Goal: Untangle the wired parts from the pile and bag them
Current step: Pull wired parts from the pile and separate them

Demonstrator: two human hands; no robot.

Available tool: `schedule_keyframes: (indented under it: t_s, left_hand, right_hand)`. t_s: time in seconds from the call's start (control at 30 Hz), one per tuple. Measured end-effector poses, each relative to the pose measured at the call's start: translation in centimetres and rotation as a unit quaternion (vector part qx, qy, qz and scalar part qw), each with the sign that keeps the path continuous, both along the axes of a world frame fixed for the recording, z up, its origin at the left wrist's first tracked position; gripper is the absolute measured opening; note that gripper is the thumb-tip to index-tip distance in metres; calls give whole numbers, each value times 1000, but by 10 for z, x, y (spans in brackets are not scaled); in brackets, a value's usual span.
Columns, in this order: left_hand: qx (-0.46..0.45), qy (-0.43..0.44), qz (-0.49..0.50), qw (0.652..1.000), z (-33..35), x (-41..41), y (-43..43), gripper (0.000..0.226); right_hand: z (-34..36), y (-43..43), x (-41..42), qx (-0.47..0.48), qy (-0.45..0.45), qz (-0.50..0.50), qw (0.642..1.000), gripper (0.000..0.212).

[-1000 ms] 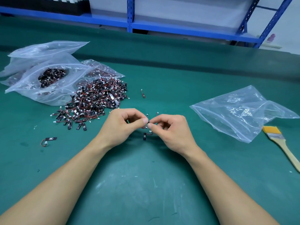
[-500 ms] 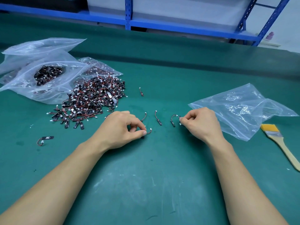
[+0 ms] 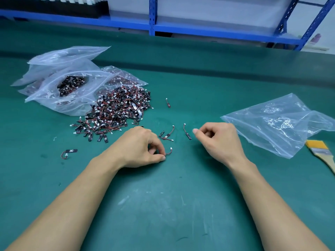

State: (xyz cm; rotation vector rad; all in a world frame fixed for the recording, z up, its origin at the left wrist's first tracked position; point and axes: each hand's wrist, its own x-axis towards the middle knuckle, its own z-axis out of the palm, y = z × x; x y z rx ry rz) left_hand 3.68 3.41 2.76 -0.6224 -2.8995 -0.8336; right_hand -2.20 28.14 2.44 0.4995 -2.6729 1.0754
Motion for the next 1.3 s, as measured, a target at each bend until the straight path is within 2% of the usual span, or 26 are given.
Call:
schedule_keyframes:
  t_s: [0.17,0.27,0.33,0.37,0.4,0.47,0.57,0.63,0.8,0.9,1.03,1.13,1.2,1.3]
  left_hand:
    - [-8,-88,17,996,7,8,-15,8]
    - [41,-110,29,993,9,8,-22,11]
    - [76,-56,89,992,7,3,-27,12]
    - [65,-7,134,989,5,-1,-30,10]
    - [37,41,180,982,3,-3,-32,9]
    - [-25,94,252,963,0,-7,-35,21]
    - [-100,66,290,949,-5,-12,-35,36]
    - [-132,47,293,946,-8,-16,-33,35]
    - [-117,69,286,948,-9,-20,-29,19]
    - [-106,86,279,950,-9,-19,-27,17]
    - [-47,130,277,951,-5,-13,-29,16]
    - [61,146,238,958,0,-4,-21,13]
    - [144,123,181,965,2,3,-7,14]
    - [232,53,122,964,2,8,15,17]
  right_hand:
    - [-2,-32,22,19,36,92,995,27]
    - [-2,-43,30,36,33,126,991,21]
    - [-3,-45,31,40,25,139,989,20]
    - [-3,-45,32,40,22,142,989,19]
    - [-2,-45,31,39,20,144,989,19]
    - [-2,-44,32,28,14,145,989,19]
    - [-2,-44,32,16,12,146,989,19]
    - [-2,-44,32,16,10,147,989,19]
    - [-3,-42,31,8,9,145,989,20]
    - [-4,-42,30,8,9,142,990,20]
    - [-6,-39,27,-1,15,134,991,21]
    - [-6,-35,24,-32,25,119,992,18]
    - [-4,-33,22,-54,32,114,991,7]
    - [0,-30,20,-67,38,142,987,16]
